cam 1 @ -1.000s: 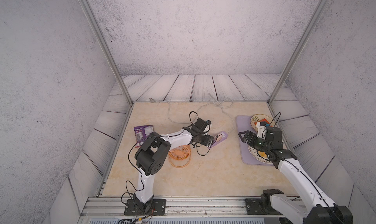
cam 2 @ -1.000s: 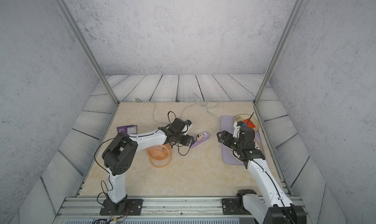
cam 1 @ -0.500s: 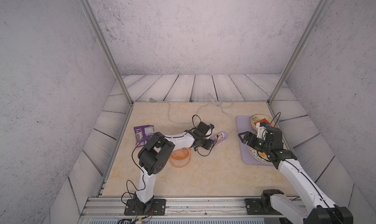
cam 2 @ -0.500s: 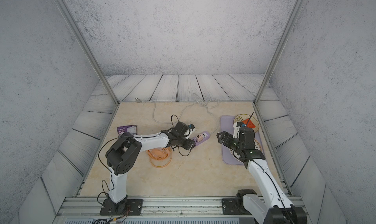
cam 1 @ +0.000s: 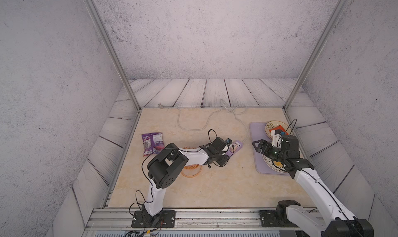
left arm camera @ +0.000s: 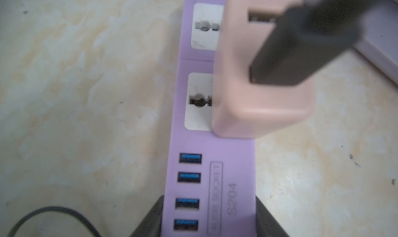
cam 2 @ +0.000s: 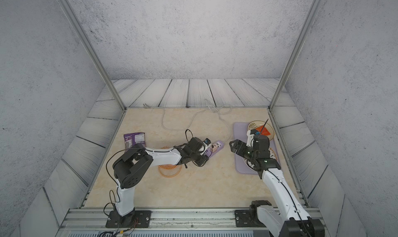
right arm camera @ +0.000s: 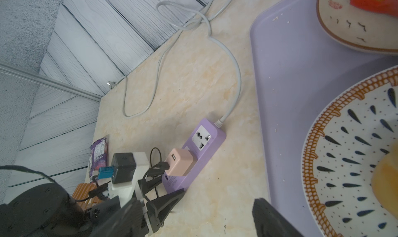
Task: Unplug the desk fan from the power strip
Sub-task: Adjust the socket at the center of the board.
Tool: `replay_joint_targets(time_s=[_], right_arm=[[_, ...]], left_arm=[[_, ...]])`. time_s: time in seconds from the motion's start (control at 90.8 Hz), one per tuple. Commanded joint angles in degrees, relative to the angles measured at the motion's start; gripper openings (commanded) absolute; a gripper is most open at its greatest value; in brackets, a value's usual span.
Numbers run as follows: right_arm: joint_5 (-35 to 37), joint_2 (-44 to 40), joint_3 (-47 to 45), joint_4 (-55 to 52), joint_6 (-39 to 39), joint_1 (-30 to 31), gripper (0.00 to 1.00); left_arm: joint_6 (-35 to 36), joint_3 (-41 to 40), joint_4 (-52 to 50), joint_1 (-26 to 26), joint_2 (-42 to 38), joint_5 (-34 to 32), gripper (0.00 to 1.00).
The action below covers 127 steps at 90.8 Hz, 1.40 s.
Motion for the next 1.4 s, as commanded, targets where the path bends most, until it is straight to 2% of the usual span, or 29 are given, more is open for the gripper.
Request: replay_joint_targets(time_s=[0.0,0.209,0.341,0.418,0.749,0.87,1.024,1.266,1.387], right_arm=[[-0.6,-0.8,-1.3,-0.7,-0.5,0.2,0.86],[-1.2,-0.7,-3.1,-0.2,-0.4,0.3,0.86],[-2.0,0.0,-3.5,-0.6,-1.2,0.5,0.86],[-2.4,0.6,-3.4,-1.4,-2.0,0.7,0.86],[-3.7,1.7,-3.0,-2.2,-3.5,1.6,0.86],[-3.1,2.6,-2.4,-2.7,-4.0,2.5,0.86],[-1.6,4.4,-0.8,-3.9,-4.7,4.6,0.86],[1.2,8.3,3.5,-6.7,-6.9,8.8,0.84],[3.0,10.6,4.4,-7.1,-7.9,11.3,0.83]], left_arm=[[0.6,-3.7,2.0,-1.1,-2.4,0.4,0.47],[0.0,-9.0,6.2,-2.2,-5.2,0.8,0.47],[-1.5,-11.1,8.2,-2.4,-6.1,-0.1,0.61],[-1.8,-12.2,10.1,-2.4,-7.1,-0.4,0.64],[-1.6,-13.3,14.1,-2.3,-7.5,0.5,0.66],[-2.0,-15.4,18.4,-2.3,-7.9,0.1,0.67],[-1.7,-16.7,20.7,-2.3,-8.0,-0.2,0.65],[-0.5,-17.6,22.0,-2.3,-7.7,-0.9,0.50],[-0.2,-17.9,22.6,-2.3,-7.6,-1.3,0.50]])
